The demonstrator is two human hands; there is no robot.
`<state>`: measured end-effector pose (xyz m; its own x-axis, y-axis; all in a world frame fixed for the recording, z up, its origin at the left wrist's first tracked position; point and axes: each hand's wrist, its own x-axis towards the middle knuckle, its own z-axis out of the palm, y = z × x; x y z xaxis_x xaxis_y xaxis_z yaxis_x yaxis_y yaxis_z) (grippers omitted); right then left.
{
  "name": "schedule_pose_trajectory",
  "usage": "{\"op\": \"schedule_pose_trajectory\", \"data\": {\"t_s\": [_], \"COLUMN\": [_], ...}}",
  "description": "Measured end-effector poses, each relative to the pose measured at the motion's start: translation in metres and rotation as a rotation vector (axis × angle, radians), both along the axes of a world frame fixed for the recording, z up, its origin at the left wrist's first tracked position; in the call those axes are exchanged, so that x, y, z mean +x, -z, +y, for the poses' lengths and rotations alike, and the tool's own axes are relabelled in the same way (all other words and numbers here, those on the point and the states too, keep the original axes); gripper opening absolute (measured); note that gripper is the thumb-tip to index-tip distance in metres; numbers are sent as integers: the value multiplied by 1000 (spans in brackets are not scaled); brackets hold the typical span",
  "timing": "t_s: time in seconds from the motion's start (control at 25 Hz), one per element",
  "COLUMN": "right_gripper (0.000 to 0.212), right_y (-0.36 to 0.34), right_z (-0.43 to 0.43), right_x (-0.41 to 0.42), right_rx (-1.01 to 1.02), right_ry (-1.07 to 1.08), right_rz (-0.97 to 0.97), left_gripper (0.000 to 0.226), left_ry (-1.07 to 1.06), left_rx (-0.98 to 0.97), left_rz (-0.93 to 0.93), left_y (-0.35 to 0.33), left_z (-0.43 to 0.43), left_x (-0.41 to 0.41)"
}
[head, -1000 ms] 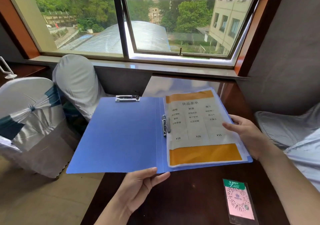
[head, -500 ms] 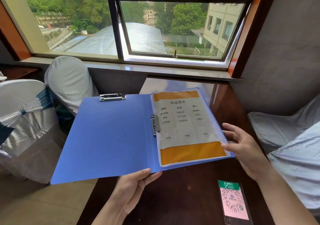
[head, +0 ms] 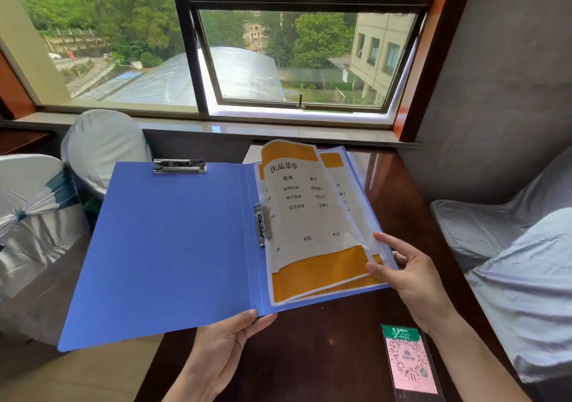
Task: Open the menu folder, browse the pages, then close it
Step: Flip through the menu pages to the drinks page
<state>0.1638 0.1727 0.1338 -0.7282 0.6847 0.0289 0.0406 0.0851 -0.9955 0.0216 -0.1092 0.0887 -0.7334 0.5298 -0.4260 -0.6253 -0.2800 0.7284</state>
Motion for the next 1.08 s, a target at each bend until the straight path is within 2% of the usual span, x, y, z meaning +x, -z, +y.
{"op": "schedule_pose_trajectory", "data": {"t_s": [0.12,0.2,0.36,0.44,0.52,0.6,0.64,0.72,0.84,0.92,1.08], "right_gripper": [48,32,16,11,17,13,8,25,37,47,59], "right_y": [4,8,15,15,8,-3,-10,-24,-40,-47,-50], "right_z": [-2,-3,-3,-4,-7,-12,-18,-32,-54,-72,-99], "right_x": [-4,-7,-10,-12,-12,-10,-9,-7,-10,-15,-24], "right_rx": [62,28,71,185,354,358,241,24,-114,-102,91], "right_ry": [64,113,213,236,277,275,226,114,-113,-306,-456], "right_rz": [-59,-33,-25,-105,-156,-69,26,163,254,292,218], "left_gripper": [42,50,50,47,51,50,46,40,41,44,54], "left_ry": [-31,-48,-52,-57,-66,-74,-75,-73,-53,-42,-1], "left_rx": [30,50,85,88,79,65,59,61,104,114,149], "left_rz": [10,24,20,20,39,61,61,55,62,66,101], "left_y": [1,3,7,7,6,5,6,8,6,4,0], "left_z": [1,1,2,2,1,0,0,2,5,7,9], "left_x": [1,1,1,1,1,2,2,3,9,11,15]}}
